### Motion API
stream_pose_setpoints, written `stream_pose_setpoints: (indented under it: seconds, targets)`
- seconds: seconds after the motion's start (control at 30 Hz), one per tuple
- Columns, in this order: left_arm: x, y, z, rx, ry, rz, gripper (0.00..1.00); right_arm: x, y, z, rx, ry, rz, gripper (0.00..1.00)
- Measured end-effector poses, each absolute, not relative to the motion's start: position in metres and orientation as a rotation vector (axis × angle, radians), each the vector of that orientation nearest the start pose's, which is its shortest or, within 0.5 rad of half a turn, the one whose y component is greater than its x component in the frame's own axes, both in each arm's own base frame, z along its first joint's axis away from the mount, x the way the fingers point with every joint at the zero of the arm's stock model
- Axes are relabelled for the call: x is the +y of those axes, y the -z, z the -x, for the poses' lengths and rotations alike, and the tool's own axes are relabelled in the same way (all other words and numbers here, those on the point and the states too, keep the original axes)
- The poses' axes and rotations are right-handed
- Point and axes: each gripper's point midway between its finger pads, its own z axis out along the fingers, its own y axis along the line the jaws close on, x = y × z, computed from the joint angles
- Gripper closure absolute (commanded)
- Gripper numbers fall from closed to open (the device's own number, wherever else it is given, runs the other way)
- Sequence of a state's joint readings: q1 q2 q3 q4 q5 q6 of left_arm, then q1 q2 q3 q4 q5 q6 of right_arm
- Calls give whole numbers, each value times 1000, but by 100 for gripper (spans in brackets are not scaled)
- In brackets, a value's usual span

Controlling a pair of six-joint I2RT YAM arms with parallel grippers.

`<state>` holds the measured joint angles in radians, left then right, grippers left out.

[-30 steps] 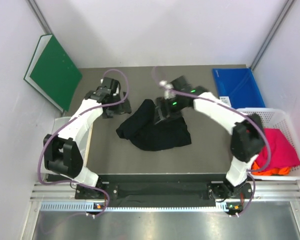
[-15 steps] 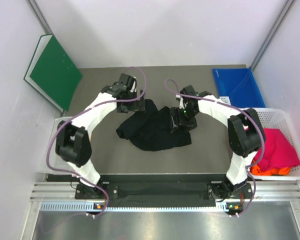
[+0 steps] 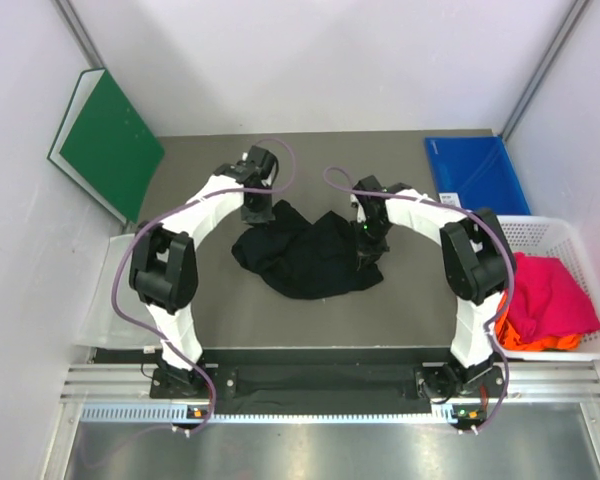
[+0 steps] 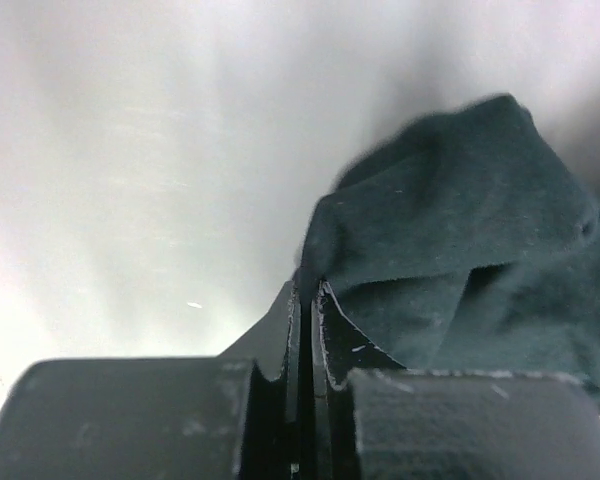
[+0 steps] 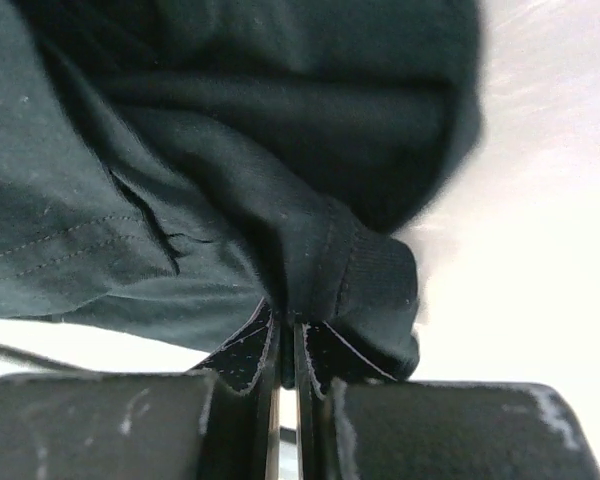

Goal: Fold and stack the t-shirts
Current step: Flatten out the tshirt

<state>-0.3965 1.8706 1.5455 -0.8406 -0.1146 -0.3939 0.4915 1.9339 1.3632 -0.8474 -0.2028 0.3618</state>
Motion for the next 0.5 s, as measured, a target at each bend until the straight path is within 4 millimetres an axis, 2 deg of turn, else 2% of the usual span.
stream_pose_setpoints:
  seconds: [0.07, 0.13, 0.2, 0.27, 0.3, 0.37, 0.43, 0.5]
  targets:
    - [-140, -105, -391, 2705, 62, 90, 100, 204, -38, -297, 3018, -315, 211, 100]
    - [-114, -111, -399, 2687, 52, 196, 100, 196, -49, -311, 2962, -253, 189, 100]
    - [-75, -120, -410, 2647, 56, 350, 100, 184, -71, -330, 2874, -210, 143, 100]
    - [-32, -135, -419, 2576, 58, 506, 100, 169, -104, -352, 2755, -207, 63, 100]
    - [-20, -140, -421, 2549, 67, 552, 100, 164, -118, -361, 2704, -224, 29, 100]
    - [-10, -153, -423, 2518, 105, 596, 100, 160, -157, -384, 2557, -283, -14, 100]
    - [-16, -162, -428, 2497, 130, 583, 100, 156, -182, -390, 2476, -295, -18, 100]
    - [-26, -163, -429, 2496, 151, 575, 100, 151, -189, -387, 2462, -285, -22, 100]
